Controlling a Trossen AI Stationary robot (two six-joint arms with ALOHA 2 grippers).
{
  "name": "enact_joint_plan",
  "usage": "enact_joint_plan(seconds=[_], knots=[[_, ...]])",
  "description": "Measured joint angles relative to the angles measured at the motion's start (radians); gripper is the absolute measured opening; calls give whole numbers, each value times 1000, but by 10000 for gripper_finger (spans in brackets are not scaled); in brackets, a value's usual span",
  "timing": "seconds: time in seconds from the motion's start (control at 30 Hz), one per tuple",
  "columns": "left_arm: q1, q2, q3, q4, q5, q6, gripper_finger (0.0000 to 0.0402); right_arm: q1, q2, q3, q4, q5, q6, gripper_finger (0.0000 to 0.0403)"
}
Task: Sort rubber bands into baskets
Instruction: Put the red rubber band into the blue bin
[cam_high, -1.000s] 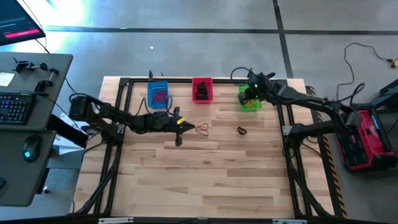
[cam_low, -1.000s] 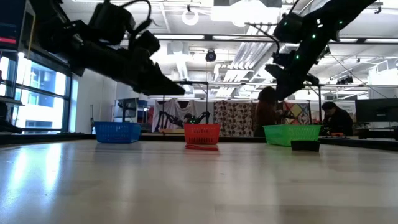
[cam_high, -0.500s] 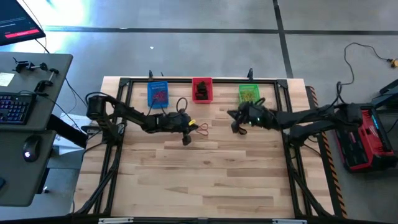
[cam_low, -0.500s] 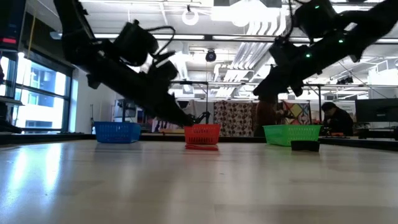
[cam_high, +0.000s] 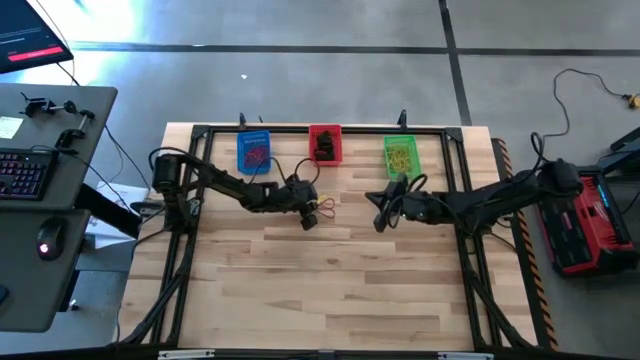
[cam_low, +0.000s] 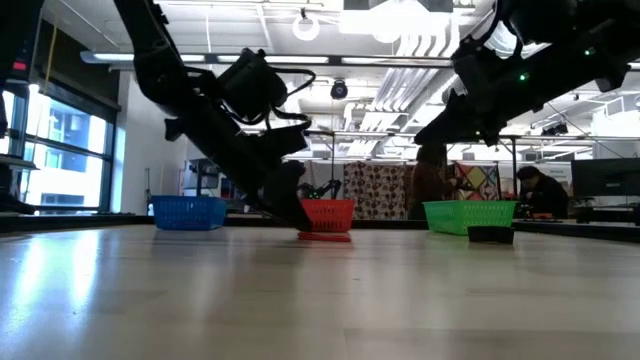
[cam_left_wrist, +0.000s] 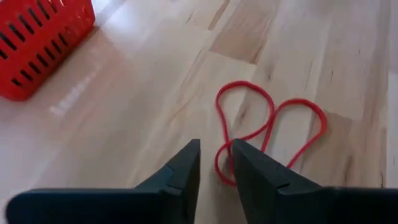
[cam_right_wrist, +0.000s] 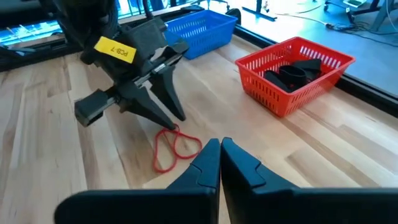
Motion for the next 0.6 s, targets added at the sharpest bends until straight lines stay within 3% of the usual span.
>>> enact_joint_plan(seconds=[0.23,0.6], knots=[[2,5,6,-30,-8,-9,117,12,0,0,-2,0,0,0],[8,22,8,-37,15,-20,95,12,0,0,2,0,0,0]])
